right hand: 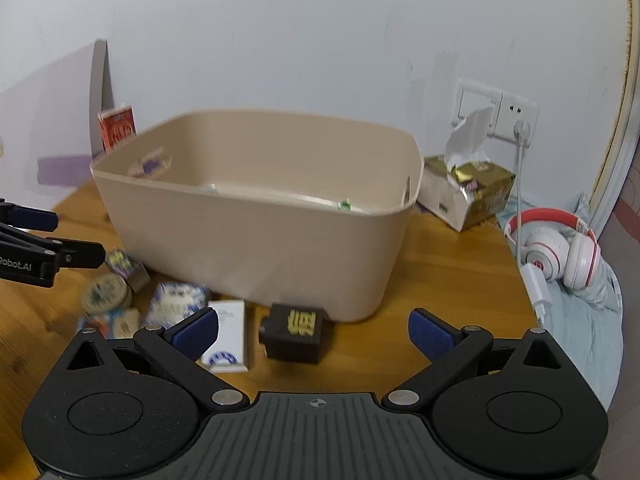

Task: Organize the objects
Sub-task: 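Pull both grippers back toward the tin and black box, then grasp the round tin with the left gripper while the right grasps the black box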

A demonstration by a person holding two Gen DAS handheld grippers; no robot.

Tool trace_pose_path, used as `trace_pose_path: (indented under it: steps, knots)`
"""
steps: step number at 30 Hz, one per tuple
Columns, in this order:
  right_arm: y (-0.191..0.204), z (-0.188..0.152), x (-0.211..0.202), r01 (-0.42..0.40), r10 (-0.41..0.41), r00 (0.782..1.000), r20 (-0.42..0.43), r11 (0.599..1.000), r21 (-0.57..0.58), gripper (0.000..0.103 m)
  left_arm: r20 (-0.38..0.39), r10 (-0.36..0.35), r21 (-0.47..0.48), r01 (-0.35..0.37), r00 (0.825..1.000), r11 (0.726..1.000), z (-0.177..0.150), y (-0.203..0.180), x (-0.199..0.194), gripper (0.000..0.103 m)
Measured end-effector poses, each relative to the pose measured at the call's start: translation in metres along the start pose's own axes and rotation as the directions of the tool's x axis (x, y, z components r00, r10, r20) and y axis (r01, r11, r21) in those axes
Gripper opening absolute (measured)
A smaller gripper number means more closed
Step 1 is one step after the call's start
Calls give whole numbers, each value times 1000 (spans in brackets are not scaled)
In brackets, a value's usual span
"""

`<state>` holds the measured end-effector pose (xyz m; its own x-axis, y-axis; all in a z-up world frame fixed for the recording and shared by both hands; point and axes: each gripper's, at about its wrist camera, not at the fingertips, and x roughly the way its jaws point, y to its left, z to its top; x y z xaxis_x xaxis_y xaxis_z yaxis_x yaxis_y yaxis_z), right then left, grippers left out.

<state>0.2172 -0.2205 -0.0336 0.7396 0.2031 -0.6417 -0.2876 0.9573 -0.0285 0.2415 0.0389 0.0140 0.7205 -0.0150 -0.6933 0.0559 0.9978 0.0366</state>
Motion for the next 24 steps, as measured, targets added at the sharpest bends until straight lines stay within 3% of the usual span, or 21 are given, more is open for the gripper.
trace_pose_path:
  steps: [14, 17, 22, 24]
  knots:
    - [-3, -16, 47, -5, 9, 998, -64, 998, 60, 100, -100, 2, -78, -10, 995, 997, -20, 6, 44, 92]
    - [0, -16, 53, -6, 10, 997, -70, 998, 55, 96, -121, -7, -95, -4, 993, 995, -21, 8, 50, 79]
    - [2, -14, 58, -30, 35, 998, -58, 996, 84, 86, -116, -4, -82, -5, 993, 997, -22, 7, 50, 66]
    - [3, -12, 59, -41, 46, 997, -57, 995, 89, 81, -114, -1, -78, -8, 993, 997, -22, 7, 49, 55]
